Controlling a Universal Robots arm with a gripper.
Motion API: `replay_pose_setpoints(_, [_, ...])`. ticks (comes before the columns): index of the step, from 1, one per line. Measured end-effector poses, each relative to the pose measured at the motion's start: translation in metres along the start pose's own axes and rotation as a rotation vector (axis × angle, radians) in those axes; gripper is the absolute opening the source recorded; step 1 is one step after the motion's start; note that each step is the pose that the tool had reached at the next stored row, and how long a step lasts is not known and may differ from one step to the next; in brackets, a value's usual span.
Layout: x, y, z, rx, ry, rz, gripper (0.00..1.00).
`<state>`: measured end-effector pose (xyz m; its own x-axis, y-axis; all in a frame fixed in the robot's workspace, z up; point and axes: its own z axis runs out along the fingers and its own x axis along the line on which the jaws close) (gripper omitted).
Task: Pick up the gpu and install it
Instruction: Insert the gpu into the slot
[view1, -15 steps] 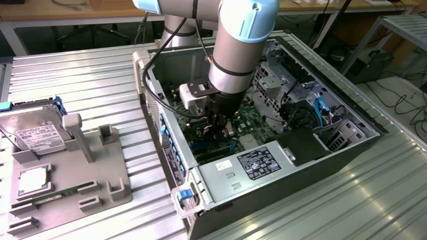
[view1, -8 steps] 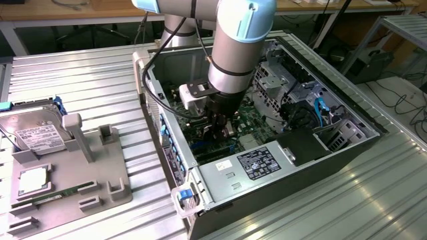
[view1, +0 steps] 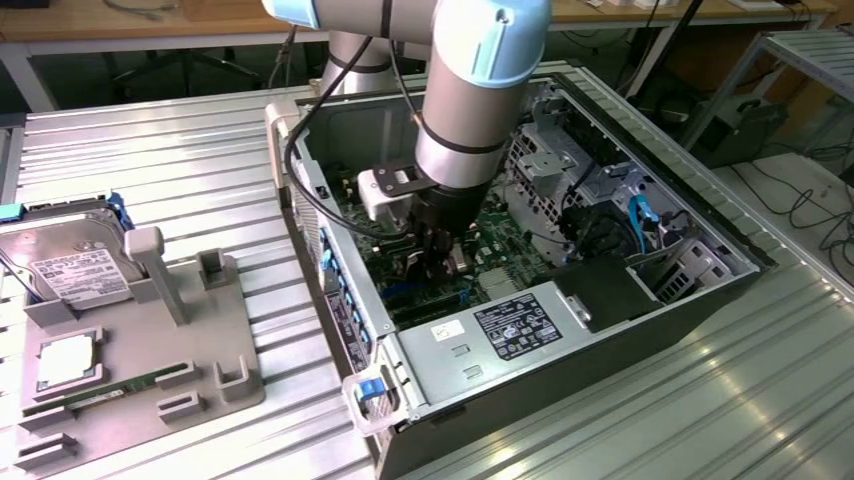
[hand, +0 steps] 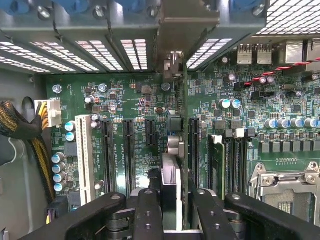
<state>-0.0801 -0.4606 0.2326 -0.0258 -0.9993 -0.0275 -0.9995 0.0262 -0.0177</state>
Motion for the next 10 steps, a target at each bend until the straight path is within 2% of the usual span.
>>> replay_pose_setpoints(10, [0.0000,0.0004,0.0034,0.0000,0.0000,0.000,0.28])
